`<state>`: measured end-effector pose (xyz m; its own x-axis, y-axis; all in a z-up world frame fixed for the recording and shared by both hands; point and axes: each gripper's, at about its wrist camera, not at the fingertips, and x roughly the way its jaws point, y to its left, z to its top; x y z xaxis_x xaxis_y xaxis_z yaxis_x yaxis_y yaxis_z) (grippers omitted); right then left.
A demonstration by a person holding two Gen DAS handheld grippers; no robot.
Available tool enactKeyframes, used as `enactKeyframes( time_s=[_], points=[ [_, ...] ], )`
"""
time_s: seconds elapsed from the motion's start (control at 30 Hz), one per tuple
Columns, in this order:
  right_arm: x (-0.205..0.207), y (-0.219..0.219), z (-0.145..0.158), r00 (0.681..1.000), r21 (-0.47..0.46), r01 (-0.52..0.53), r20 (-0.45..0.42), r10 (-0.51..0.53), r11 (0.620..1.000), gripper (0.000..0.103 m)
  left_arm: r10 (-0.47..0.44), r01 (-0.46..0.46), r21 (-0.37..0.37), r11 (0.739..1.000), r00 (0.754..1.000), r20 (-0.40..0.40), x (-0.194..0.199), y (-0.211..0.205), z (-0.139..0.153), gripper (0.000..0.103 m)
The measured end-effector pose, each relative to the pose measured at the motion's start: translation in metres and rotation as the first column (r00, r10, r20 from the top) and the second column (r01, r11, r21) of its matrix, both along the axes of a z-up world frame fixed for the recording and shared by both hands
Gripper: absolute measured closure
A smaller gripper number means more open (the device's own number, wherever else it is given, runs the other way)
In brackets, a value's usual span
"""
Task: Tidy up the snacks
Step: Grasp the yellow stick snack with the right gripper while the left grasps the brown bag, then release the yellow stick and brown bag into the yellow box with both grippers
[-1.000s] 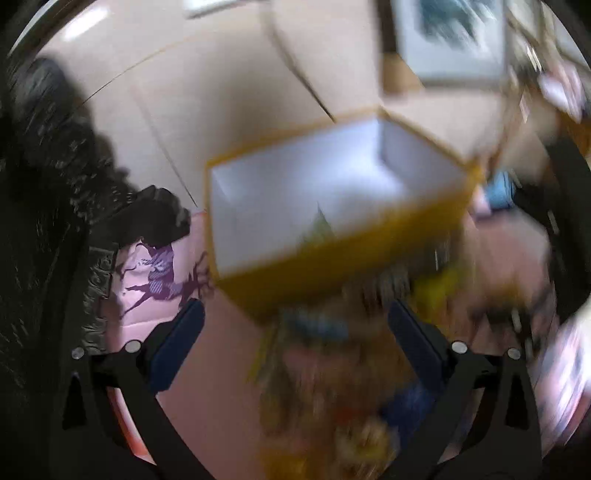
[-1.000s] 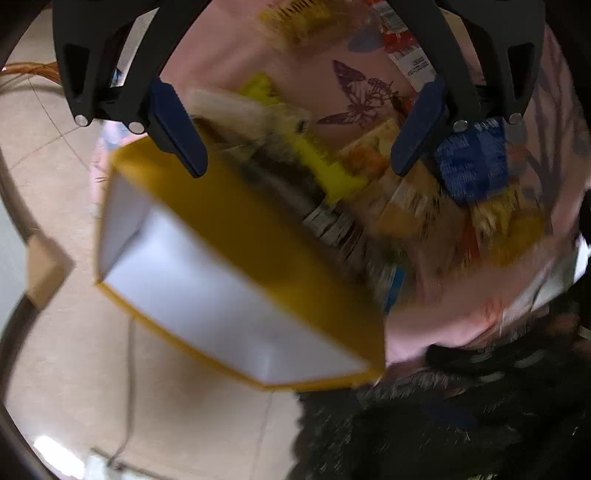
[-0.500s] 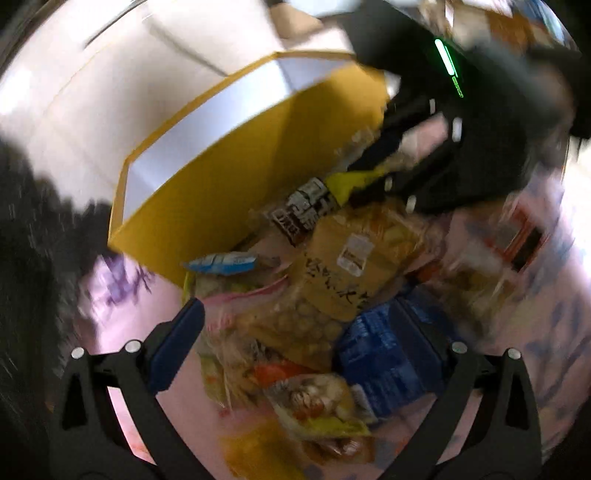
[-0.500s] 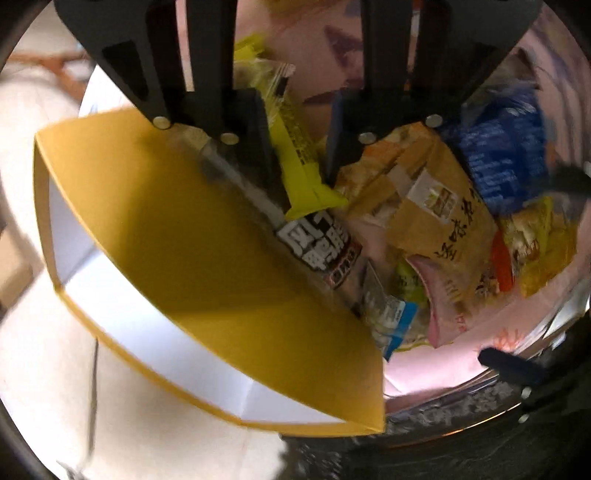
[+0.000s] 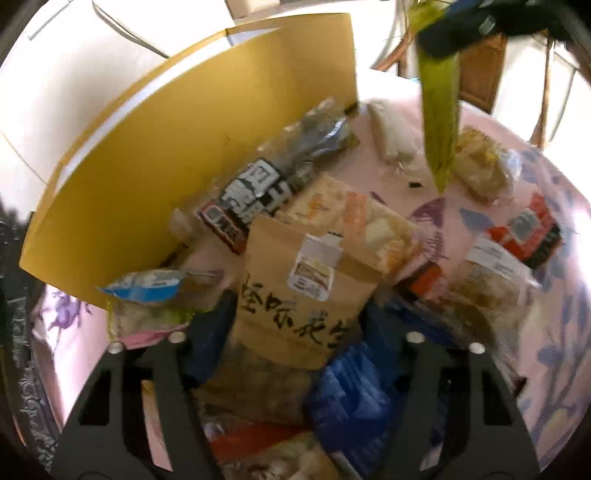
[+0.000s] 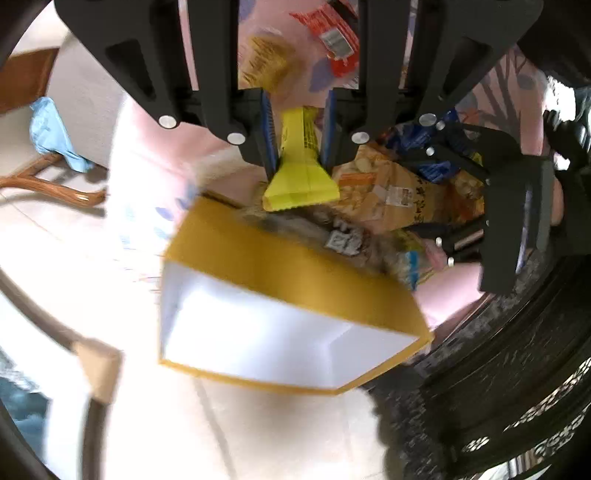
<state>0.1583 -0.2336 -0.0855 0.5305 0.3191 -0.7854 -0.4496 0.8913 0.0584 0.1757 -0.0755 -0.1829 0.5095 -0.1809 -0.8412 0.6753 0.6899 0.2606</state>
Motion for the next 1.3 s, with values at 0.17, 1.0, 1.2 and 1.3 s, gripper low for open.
enactKeyframes(
  time_s=[0.17, 1.0, 1.2, 1.3],
  points=[
    [-0.012, -0.018, 0.019, 0.997, 0.038, 0.075, 0.030, -0.076, 0.996, 0.081, 0.023, -0.023, 0.019, 1.000, 1.000, 0.012, 0.004, -0.003, 0.004, 0.052],
    [-0.044, -0.020, 0.111, 0.942, 0.253, 0.130, 0.270, -0.199, 0.959, 0.081, 0.544, -0.493, -0.309, 0.813, 0.833, 0.102, 0.002, 0.056, 0.175, 0.058],
    [-0.011, -0.015, 0.128, 0.931, 0.304, 0.122, 0.296, -0.216, 0.945, 0.082, 0.581, -0.494, -0.387, 0.778, 0.800, 0.148, 0.032, 0.056, 0.214, 0.058],
    [0.000, -0.014, 0.136, 0.922, 0.305, 0.128, 0.315, -0.226, 0.944, 0.082, 0.592, -0.501, -0.392, 0.772, 0.791, 0.154, 0.048, 0.057, 0.223, 0.058]
  ],
)
